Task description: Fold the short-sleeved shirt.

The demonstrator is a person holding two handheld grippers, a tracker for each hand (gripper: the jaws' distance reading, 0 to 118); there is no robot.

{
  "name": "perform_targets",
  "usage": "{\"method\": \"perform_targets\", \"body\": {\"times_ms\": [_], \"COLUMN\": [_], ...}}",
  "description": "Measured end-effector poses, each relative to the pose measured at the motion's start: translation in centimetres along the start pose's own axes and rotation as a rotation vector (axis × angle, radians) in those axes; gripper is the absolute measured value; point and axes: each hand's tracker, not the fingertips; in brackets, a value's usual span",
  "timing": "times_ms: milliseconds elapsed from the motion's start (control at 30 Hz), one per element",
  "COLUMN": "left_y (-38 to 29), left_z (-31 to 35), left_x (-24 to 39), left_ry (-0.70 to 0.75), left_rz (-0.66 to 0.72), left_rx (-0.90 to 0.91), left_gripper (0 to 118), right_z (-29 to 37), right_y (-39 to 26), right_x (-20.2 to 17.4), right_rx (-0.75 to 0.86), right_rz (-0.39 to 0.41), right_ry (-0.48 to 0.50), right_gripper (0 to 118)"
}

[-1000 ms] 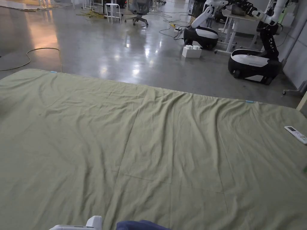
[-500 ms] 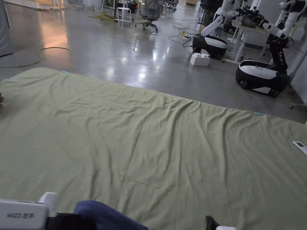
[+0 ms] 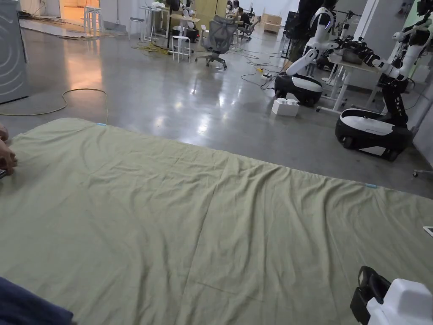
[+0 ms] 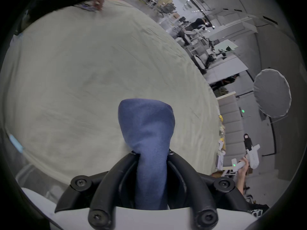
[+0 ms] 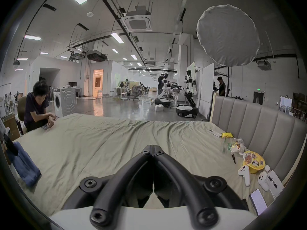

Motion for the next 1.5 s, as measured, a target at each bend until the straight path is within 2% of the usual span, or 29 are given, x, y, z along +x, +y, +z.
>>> {"method": "perform_targets", "body": {"times_ms": [100, 233, 300, 367, 467, 500, 667, 733, 867, 1100, 1200, 1333, 1400, 1500], "left_y": [1.4, 1.9, 1.7, 2.1, 1.8, 1.8, 1.4, 1.1, 0.0, -5.1, -7.1, -8.6, -9.4, -11.0], "left_z": [0.9, 1.1, 0.9, 0.5, 0.5, 0.6, 1.0, 0.9, -0.1, -7.7, -11.3, -14.5, -15.5, -17.0], "left_x": [-1.1, -1.3, -0.9, -1.2, 0.1, 0.1, 2.5, 4.0, 7.7, 17.5, 22.1, 27.0, 29.2, 31.4], "left_ry": [0.068, 0.265, 0.317, 0.333, 0.407, 0.432, 0.562, 0.607, 0.53, 0.417, 0.308, 0.244, 0.237, 0.276], "left_rz": [-0.003, -0.005, -0.023, -0.032, -0.074, -0.088, -0.148, -0.255, -0.343, -0.588, -0.629, -0.659, -0.639, -0.684], "left_rx": [0.0, 0.009, 0.008, -0.008, 0.044, 0.056, 0.135, 0.234, 0.383, 0.535, 0.552, 0.663, 0.72, 0.797], "left_gripper": [19, 20, 21, 32, 66, 69, 69, 69, 69, 69, 69, 68, 68, 65], "right_z": [-0.1, 0.1, 0.0, -0.1, -0.2, -0.2, -0.5, -0.6, -0.6, -0.6, -0.4, -0.2, -0.3, -0.3], "right_y": [-0.2, -1.1, -1.5, -1.8, -2.1, -2.2, -2.3, -2.3, -2.5, -2.7, -2.6, -2.1, -1.9, -1.5], "right_x": [0.0, -0.4, -0.5, -0.7, -0.7, -0.7, -0.6, -0.5, -0.3, -0.3, -0.5, -0.5, -0.5, -0.7], "right_rx": [-0.01, -0.037, -0.049, -0.06, -0.076, -0.078, -0.083, -0.079, -0.072, -0.067, -0.058, -0.043, -0.032, -0.016], "right_rz": [0.001, 0.005, 0.012, 0.022, 0.018, 0.016, 0.011, 0.005, 0.0, -0.046, -0.044, -0.044, -0.049, -0.05], "right_ry": [-0.01, -0.003, 0.003, 0.005, 0.01, 0.013, 0.024, 0.025, 0.03, 0.018, 0.018, 0.012, 0.007, 0.003], "right_gripper": [1, 1, 1, 1, 1, 1, 1, 1, 1, 1, 1, 1, 1, 1]}}
